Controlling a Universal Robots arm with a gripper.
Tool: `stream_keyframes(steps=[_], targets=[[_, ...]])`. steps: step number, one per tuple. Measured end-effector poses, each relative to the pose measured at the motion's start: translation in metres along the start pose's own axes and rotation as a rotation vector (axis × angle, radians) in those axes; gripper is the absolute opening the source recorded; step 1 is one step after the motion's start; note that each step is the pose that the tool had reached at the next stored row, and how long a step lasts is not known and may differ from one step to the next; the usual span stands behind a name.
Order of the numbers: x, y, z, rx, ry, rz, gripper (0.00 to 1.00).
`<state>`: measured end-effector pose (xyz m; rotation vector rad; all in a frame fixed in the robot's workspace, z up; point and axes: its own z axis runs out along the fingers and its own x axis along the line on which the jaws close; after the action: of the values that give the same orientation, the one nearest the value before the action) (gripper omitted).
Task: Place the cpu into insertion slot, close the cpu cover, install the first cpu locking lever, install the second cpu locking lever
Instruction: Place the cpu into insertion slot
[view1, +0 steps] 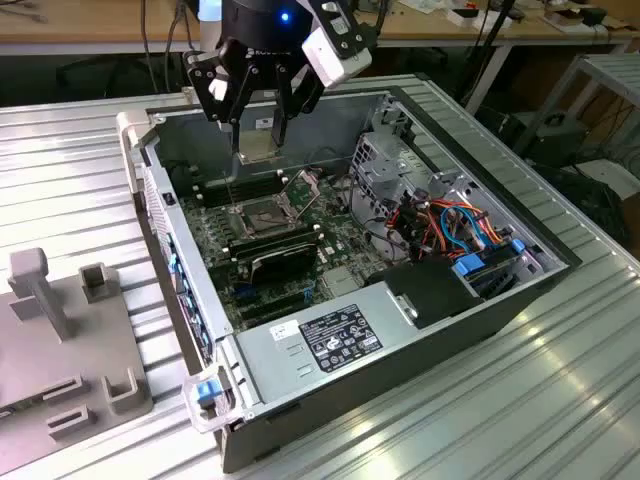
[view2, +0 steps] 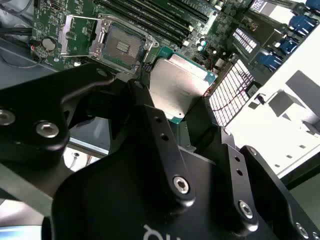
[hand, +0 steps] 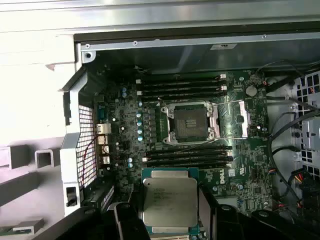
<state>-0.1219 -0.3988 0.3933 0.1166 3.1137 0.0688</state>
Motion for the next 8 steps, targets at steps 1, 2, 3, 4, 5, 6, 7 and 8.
stream_keyframes(steps=[1,2,3,4,5,6,7,8], targets=[[0.0,0.0,0.0,-0.0001,0.0,0.0,0.53],[0.0,0.0,0.0,0.0,0.0,0.0,0.53],[0.0,0.0,0.0,0.0,0.0,0.0,0.53],[0.0,0.0,0.0,0.0,0.0,0.0,0.53],[0.0,0.0,0.0,-0.0001,-0.0001,0.0,0.53],[0.0,0.0,0.0,0.0,0.0,0.0,0.53],[0.0,0.0,0.0,-0.0001,0.0,0.0,0.53],[0.0,0.0,0.0,-0.0001,0.0,0.0,0.53]])
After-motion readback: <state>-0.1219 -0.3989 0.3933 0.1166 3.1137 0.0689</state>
